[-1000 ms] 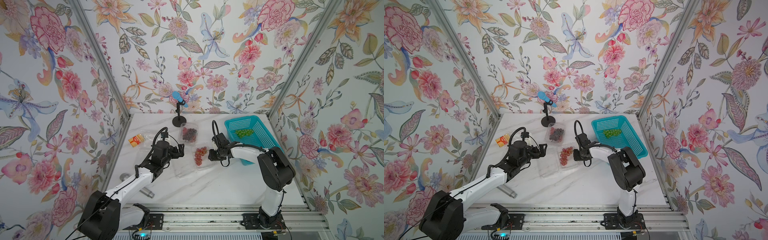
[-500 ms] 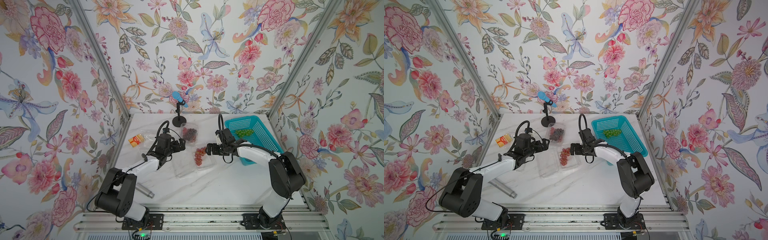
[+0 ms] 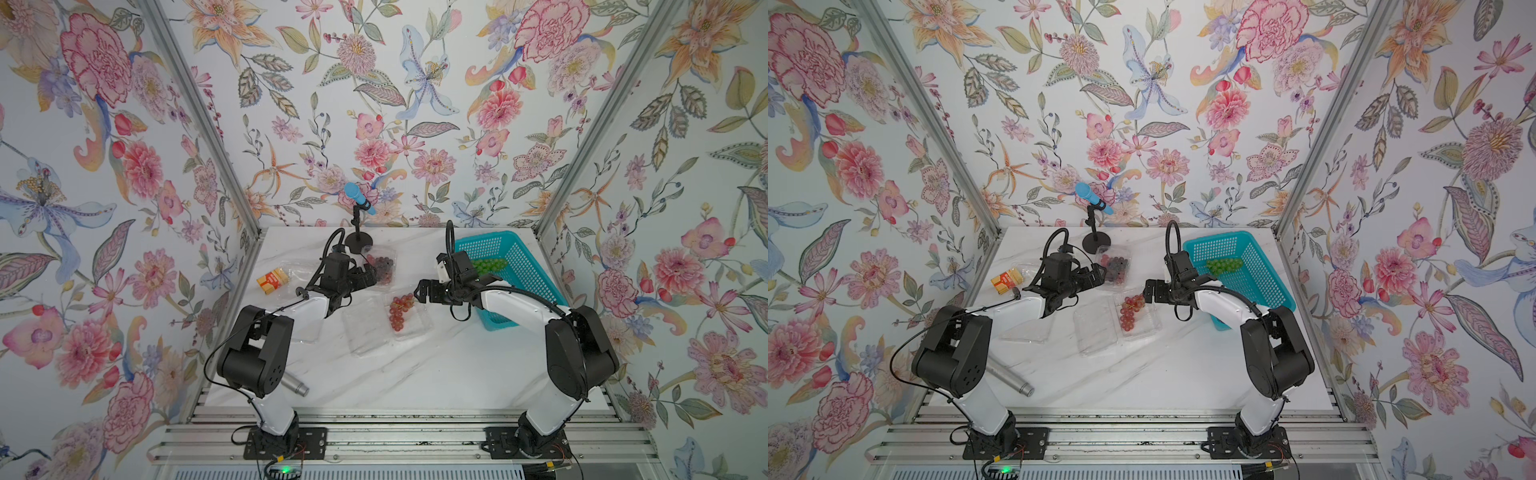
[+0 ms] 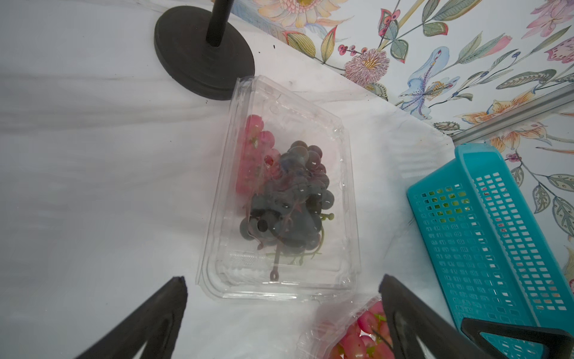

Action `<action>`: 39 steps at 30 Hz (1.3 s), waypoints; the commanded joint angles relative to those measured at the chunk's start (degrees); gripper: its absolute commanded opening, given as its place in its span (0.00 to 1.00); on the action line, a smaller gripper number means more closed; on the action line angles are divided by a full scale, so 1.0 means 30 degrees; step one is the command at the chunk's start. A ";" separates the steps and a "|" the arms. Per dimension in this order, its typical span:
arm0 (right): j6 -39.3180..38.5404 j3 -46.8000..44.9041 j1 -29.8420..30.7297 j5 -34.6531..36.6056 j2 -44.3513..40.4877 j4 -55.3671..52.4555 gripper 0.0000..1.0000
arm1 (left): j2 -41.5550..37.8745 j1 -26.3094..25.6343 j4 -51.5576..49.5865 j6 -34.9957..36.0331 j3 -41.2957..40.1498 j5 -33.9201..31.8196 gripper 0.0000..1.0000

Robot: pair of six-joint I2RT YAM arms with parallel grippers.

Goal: Pack grapes into containers
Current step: Move the packing box to the center of the board.

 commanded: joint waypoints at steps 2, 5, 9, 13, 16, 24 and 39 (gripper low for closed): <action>0.0103 -0.0677 -0.0530 -0.0743 -0.0794 0.0295 1.00 | 0.1357 0.0158 -0.0358 -0.0342 0.1110 0.0508 1.00; 0.0137 -0.1036 -0.0697 -0.0730 -0.1116 0.0358 1.00 | 0.2034 0.0132 -0.0229 -0.0345 0.1592 0.0571 1.00; 0.0148 -0.1319 -0.0774 -0.0885 -0.1170 0.0353 1.00 | 0.2943 0.0009 0.0116 -0.0369 0.2440 0.1049 1.00; 0.0259 -0.1277 -0.0766 -0.1127 -0.0989 0.0355 1.00 | 0.4057 -0.0468 0.0762 -0.0634 0.3268 0.1313 1.00; 0.0334 -0.1102 -0.0683 -0.1132 -0.1013 0.0343 0.99 | 0.4892 -0.0878 0.1176 -0.0908 0.4033 0.1483 1.00; 0.0204 0.0035 -0.0478 -0.0842 -0.0400 0.0322 1.00 | 0.7013 -0.1260 0.1202 -0.0828 0.7102 0.1374 1.00; -0.1366 0.3818 -0.0227 -0.0620 0.3588 0.0774 0.99 | 0.6775 -0.0767 -0.0260 0.0435 0.8820 0.1286 1.00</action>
